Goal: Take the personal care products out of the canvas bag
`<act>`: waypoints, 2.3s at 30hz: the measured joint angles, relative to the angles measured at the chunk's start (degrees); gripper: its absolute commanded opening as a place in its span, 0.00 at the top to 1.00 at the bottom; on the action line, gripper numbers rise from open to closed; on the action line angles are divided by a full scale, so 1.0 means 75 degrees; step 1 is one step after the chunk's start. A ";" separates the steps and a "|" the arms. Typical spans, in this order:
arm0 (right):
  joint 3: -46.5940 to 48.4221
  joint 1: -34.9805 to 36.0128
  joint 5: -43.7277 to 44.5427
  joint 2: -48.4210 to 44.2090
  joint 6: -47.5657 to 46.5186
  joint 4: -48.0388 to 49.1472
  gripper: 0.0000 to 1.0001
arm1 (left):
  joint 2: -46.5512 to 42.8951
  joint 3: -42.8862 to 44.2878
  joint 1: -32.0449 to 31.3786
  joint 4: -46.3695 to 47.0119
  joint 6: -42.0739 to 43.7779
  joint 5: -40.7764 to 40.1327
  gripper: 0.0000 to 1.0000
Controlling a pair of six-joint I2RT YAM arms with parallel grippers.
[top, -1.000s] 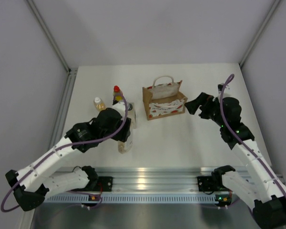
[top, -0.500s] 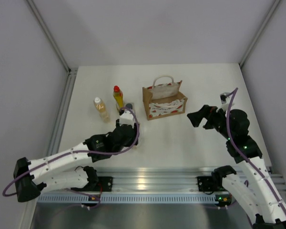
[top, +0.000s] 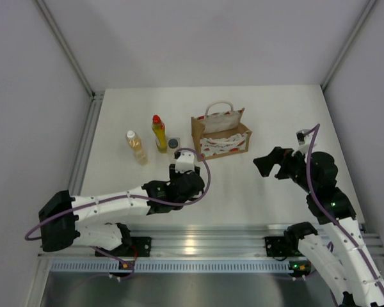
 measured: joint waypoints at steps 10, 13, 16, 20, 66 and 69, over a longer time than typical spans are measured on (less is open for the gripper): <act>0.0000 0.0000 0.0093 -0.0055 -0.0070 -0.0117 0.01 | 0.0204 0.0070 -0.0131 0.0353 -0.0318 -0.0306 0.02; 0.0012 0.0000 0.0198 -0.0050 -0.0082 -0.0175 0.01 | 0.0201 0.0087 -0.0134 0.0379 -0.0315 -0.0306 0.01; 0.0023 0.0000 0.0527 -0.0050 -0.0163 -0.0283 0.01 | 0.0201 0.0175 -0.0134 0.0370 -0.0268 -0.0300 0.01; 0.0297 0.0000 0.1542 -0.0050 -0.0361 -0.0711 0.00 | 0.0166 0.0641 -0.0073 0.0233 -0.0204 -0.0286 0.01; 0.0475 0.2078 0.6140 -0.1259 -0.1454 -0.1469 0.01 | -0.4791 0.1218 0.3596 -0.4698 0.0460 0.0090 0.01; 0.0460 0.2078 0.6167 -0.1180 -0.1443 -0.1486 0.00 | -0.4625 0.1189 0.3596 -0.4695 0.0460 0.0067 0.02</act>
